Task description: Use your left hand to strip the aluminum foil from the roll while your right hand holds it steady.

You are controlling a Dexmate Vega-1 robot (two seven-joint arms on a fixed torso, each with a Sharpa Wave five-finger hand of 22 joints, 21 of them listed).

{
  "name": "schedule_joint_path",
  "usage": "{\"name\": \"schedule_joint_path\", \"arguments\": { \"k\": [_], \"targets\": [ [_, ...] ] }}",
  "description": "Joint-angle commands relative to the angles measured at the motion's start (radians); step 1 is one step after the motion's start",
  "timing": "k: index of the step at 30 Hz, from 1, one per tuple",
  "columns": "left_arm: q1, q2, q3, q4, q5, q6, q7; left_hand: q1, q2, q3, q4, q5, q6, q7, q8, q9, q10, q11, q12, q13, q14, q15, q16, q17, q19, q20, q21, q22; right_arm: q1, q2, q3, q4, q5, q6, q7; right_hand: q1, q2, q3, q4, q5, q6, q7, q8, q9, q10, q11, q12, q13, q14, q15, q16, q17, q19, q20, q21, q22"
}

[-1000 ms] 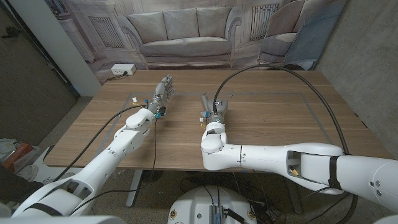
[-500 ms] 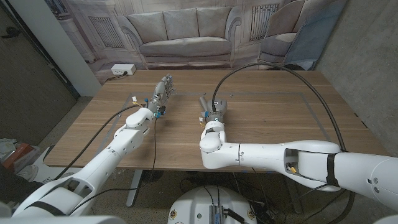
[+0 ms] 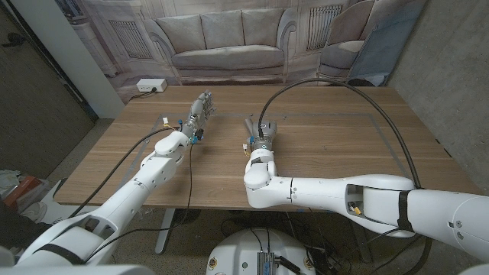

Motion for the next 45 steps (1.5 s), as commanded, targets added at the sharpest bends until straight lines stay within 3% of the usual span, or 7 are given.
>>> {"name": "schedule_joint_path", "arguments": {
  "k": [1, 7, 15, 24, 30, 37, 45],
  "targets": [
    [-0.029, -0.016, 0.009, 0.045, 0.005, -0.006, -0.019, 0.001, 0.035, -0.003, 0.000, 0.001, 0.002, 0.001, -0.004, 0.001, -0.007, 0.001, -0.001, 0.005, -0.004, -0.004, 0.004, 0.002, 0.004, -0.003, -0.002, 0.001, 0.002, 0.000, 0.019, 0.009, 0.089, 0.005, -0.114, 0.170, 0.165, 0.021, -0.004, -0.005, 0.083, -0.070, 0.021, 0.018, -0.002, -0.011, 0.011, 0.013, 0.010, -0.114, -0.001, 0.008, -0.014, -0.069, 0.009, 0.007],
    [-0.040, -0.027, 0.010, 0.065, 0.004, -0.010, -0.030, 0.001, 0.035, -0.003, 0.000, 0.001, 0.001, 0.000, -0.004, 0.001, -0.008, 0.002, -0.001, 0.005, -0.004, -0.004, 0.004, 0.002, 0.004, -0.003, -0.002, 0.001, 0.008, -0.010, 0.033, -0.011, 0.139, 0.003, -0.147, 0.158, 0.196, 0.025, 0.030, -0.009, 0.048, -0.055, 0.030, 0.048, -0.019, -0.017, 0.024, 0.043, 0.014, -0.114, -0.011, 0.014, -0.015, -0.069, 0.032, 0.021],
    [-0.051, -0.031, 0.012, 0.080, 0.009, -0.012, -0.037, 0.002, 0.034, -0.003, 0.000, 0.001, 0.001, 0.000, -0.004, 0.001, -0.009, 0.005, -0.001, 0.005, -0.004, -0.005, 0.004, 0.002, 0.004, -0.003, -0.003, 0.002, -0.011, -0.057, 0.084, -0.091, 0.176, 0.033, -0.207, 0.152, 0.200, 0.030, 0.056, -0.012, 0.026, -0.043, 0.054, 0.088, -0.029, -0.022, 0.038, 0.072, 0.018, -0.115, -0.022, 0.021, 0.021, -0.068, 0.070, 0.033],
    [-0.063, -0.041, 0.012, 0.100, 0.008, -0.019, -0.047, 0.002, 0.034, -0.003, -0.001, 0.001, 0.000, 0.000, -0.004, 0.001, -0.009, 0.002, -0.001, 0.005, -0.005, -0.003, 0.004, 0.002, 0.004, -0.003, -0.004, 0.002, -0.085, -0.139, 0.228, -0.227, 0.236, 0.156, -0.240, 0.156, 0.196, 0.035, 0.064, -0.014, 0.022, -0.033, 0.076, 0.116, -0.027, -0.019, 0.044, 0.079, 0.031, -0.115, -0.023, 0.030, 0.037, -0.066, 0.094, 0.040],
    [-0.064, -0.046, 0.011, 0.104, 0.007, -0.019, -0.046, 0.003, 0.034, -0.003, -0.001, 0.001, 0.000, 0.001, -0.004, 0.001, -0.009, 0.003, -0.001, 0.005, -0.005, -0.004, 0.003, 0.002, 0.004, -0.003, -0.005, 0.002, -0.112, -0.156, 0.276, -0.254, 0.252, 0.195, -0.240, 0.155, 0.194, 0.035, 0.068, -0.015, 0.018, -0.031, 0.084, 0.128, -0.027, -0.015, 0.041, 0.074, 0.030, -0.114, -0.027, 0.033, 0.034, -0.064, 0.101, 0.043],
    [-0.066, -0.043, 0.012, 0.102, 0.010, -0.020, -0.050, 0.003, 0.034, -0.003, 0.000, 0.001, 0.000, 0.001, -0.004, 0.001, -0.008, 0.003, -0.001, 0.005, -0.005, -0.004, 0.004, 0.002, 0.004, -0.003, -0.005, 0.002, -0.189, -0.210, 0.419, -0.343, 0.337, 0.335, -0.197, 0.155, 0.192, 0.036, 0.074, -0.017, 0.013, -0.029, 0.098, 0.146, -0.024, -0.007, 0.036, 0.063, 0.028, -0.112, -0.034, 0.037, 0.043, -0.066, 0.117, 0.047],
    [-0.066, -0.044, 0.011, 0.101, 0.012, -0.021, -0.048, 0.003, 0.034, -0.003, 0.000, 0.001, 0.000, 0.001, -0.004, 0.001, -0.009, 0.002, -0.001, 0.005, -0.005, -0.003, 0.004, 0.002, 0.004, -0.003, -0.006, 0.002, -0.235, -0.229, 0.501, -0.386, 0.373, 0.402, -0.163, 0.157, 0.192, 0.040, 0.079, -0.019, 0.008, -0.022, 0.109, 0.162, -0.022, -0.002, 0.034, 0.054, 0.028, -0.113, -0.040, 0.040, 0.051, -0.065, 0.132, 0.050]
  ]
}}
